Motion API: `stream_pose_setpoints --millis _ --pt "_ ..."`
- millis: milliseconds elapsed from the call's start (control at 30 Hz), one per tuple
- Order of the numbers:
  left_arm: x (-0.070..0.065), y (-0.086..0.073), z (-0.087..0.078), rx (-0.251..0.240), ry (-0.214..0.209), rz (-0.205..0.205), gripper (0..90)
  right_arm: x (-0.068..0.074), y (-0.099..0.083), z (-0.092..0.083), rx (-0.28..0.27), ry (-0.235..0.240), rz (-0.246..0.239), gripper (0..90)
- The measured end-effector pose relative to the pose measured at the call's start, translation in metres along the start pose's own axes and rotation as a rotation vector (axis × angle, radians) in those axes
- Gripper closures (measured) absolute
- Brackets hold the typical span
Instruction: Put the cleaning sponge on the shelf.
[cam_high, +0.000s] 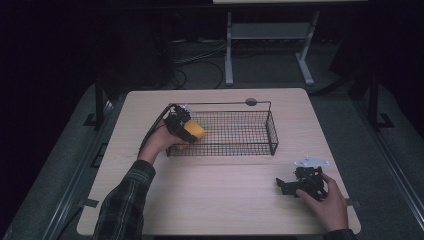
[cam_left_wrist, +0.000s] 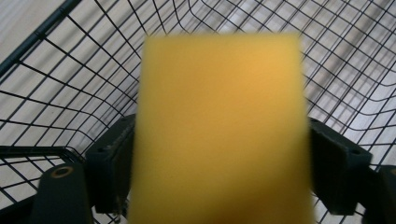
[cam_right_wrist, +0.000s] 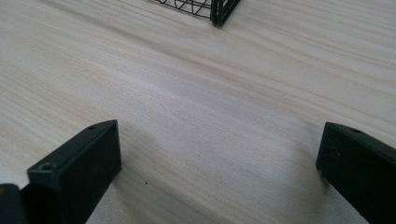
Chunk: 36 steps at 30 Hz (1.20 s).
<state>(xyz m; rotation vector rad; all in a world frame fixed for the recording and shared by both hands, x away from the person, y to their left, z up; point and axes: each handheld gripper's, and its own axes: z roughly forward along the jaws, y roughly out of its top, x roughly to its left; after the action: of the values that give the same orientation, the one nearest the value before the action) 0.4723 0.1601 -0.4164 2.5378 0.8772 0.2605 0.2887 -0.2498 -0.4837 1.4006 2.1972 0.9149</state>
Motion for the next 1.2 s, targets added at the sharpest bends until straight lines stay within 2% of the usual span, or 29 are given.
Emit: stream_pose_setpoints --millis 167,367,733,1200 --pt "0.002 0.000 -0.003 -0.011 0.002 0.002 17.7 0.000 0.000 0.000 0.000 0.000 0.000 0.0" --pt "0.003 0.004 -0.015 -0.026 0.014 0.003 17.4 0.000 0.000 0.000 0.000 0.000 0.000 0.0" --pt "0.001 0.010 -0.036 -0.048 -0.001 -0.005 17.4 0.000 0.000 0.000 -0.001 0.000 -0.001 0.0" --pt "-0.004 -0.010 -0.057 -0.119 0.012 -0.037 17.3 0.000 0.000 0.000 0.000 0.000 -0.001 0.0"
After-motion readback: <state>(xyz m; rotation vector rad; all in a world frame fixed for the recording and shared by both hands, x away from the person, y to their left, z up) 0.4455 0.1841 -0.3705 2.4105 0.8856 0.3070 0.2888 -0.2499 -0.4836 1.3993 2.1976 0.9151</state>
